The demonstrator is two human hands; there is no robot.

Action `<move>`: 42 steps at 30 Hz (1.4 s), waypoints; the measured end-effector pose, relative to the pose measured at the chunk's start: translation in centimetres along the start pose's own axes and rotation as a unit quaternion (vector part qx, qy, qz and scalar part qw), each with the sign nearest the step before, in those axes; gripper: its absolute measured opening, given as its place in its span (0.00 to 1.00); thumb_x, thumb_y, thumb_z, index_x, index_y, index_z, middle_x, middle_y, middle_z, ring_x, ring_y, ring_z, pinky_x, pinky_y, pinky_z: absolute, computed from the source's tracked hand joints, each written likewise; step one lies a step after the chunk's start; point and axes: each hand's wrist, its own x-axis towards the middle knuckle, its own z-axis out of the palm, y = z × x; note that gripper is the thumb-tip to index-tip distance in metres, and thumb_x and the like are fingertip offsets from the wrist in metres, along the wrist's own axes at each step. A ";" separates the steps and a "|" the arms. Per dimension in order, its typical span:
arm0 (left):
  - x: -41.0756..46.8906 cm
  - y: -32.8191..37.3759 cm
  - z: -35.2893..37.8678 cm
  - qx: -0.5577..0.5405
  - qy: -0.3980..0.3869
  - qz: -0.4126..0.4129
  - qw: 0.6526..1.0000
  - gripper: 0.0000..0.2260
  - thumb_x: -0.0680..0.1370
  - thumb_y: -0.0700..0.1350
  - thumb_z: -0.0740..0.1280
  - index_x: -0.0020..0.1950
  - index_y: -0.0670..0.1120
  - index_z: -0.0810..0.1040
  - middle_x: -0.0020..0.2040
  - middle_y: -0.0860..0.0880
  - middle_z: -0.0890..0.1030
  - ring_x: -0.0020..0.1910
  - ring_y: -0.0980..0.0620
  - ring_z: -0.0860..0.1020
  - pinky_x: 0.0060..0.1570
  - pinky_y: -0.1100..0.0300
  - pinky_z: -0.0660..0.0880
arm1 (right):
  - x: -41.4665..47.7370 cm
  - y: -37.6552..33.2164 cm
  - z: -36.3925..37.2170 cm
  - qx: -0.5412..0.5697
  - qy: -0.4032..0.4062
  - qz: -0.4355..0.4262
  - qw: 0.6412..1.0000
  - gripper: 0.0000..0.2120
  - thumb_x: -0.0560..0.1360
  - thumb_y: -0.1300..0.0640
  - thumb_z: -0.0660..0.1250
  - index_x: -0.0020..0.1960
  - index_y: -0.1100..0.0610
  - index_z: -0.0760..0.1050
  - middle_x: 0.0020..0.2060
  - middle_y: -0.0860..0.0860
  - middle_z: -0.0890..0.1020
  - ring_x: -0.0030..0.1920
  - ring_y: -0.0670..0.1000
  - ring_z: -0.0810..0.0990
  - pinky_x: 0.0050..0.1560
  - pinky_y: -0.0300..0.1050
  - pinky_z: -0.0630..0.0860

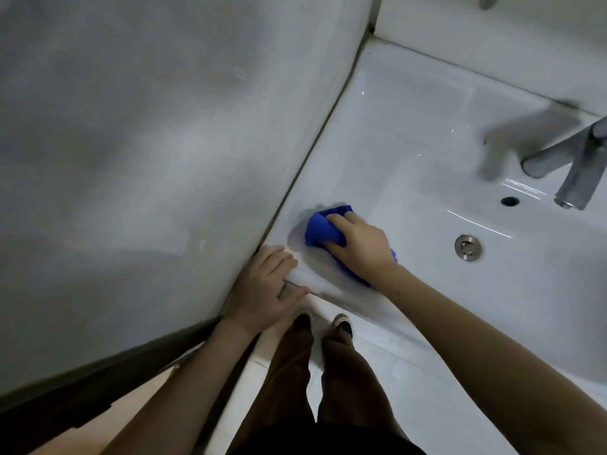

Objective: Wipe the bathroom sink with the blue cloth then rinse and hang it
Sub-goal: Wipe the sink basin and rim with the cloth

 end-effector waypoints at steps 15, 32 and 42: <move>0.3 -0.4 0.6 -0.062 0.022 -0.011 0.998 0.23 0.70 0.60 0.70 0.53 0.42 0.81 0.54 0.47 0.81 0.57 0.53 0.75 0.74 0.59 0.58 | 3.4 1.1 -1.6 -0.013 -0.002 0.001 1.000 0.21 0.74 0.44 0.68 0.64 0.50 0.73 0.54 0.50 0.78 0.49 0.57 0.79 0.41 0.50 0.76; 0.5 -1.5 2.4 -0.045 0.063 0.016 0.997 0.29 0.73 0.67 0.63 0.49 0.41 0.82 0.50 0.48 0.82 0.55 0.54 0.76 0.71 0.56 0.61 | 11.0 14.8 -10.4 -0.102 0.161 0.198 0.962 0.20 0.79 0.46 0.61 0.67 0.55 0.68 0.58 0.56 0.75 0.43 0.61 0.79 0.35 0.47 0.73; 0.5 0.1 0.4 -0.020 0.004 -0.030 0.999 0.22 0.69 0.59 0.69 0.52 0.43 0.80 0.52 0.49 0.81 0.56 0.52 0.75 0.74 0.61 0.55 | 7.6 14.3 -7.6 0.024 0.205 0.298 0.932 0.17 0.78 0.48 0.64 0.62 0.56 0.71 0.58 0.56 0.76 0.46 0.61 0.79 0.40 0.46 0.68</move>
